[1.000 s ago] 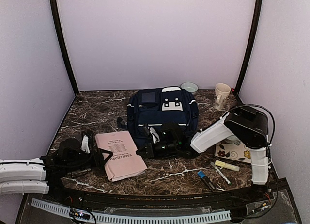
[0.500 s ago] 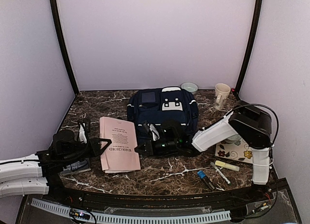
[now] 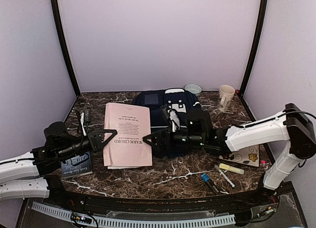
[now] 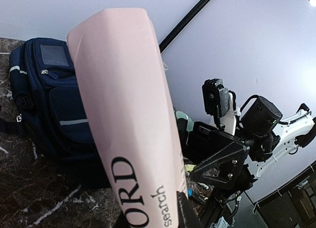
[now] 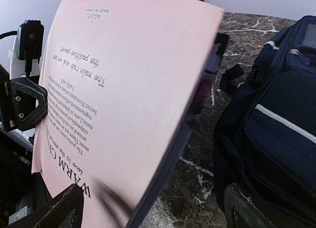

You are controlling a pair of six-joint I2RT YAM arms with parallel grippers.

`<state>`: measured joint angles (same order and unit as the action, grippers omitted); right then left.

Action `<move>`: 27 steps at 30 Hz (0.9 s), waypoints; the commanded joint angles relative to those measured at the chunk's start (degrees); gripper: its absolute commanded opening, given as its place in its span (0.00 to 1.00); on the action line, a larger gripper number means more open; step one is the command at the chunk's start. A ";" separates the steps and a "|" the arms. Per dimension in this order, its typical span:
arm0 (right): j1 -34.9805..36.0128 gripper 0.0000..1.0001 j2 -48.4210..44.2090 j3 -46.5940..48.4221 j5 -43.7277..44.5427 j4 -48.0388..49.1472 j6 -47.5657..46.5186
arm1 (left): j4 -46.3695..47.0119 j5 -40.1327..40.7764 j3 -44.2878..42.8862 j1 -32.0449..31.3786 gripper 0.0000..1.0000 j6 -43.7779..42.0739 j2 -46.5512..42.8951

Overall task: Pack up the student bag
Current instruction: Pass from the left arm to the right

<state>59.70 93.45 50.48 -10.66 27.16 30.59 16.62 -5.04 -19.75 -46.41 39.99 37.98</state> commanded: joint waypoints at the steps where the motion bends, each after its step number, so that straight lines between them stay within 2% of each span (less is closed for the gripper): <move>1: -1.66 1.00 -6.12 -4.49 6.12 -1.33 -1.96 | 8.21 -0.75 -2.99 -0.18 0.00 -2.97 2.30; 10: -4.71 1.00 -15.11 -11.80 8.98 0.21 -1.50 | 16.46 -2.77 -8.65 -0.17 0.00 -5.73 12.12; 22: -5.03 1.00 -22.55 -15.78 15.64 -2.53 -2.20 | 23.06 2.86 -14.27 -0.21 0.00 -12.60 22.71; 27: -5.59 1.00 -24.27 -17.49 16.15 0.03 -1.78 | 26.47 4.61 -16.70 -0.17 0.00 -11.47 25.89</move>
<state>54.96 70.74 34.50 3.73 24.05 28.97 35.33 -2.59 -33.08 -46.41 29.23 62.94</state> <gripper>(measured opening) 0.999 0.183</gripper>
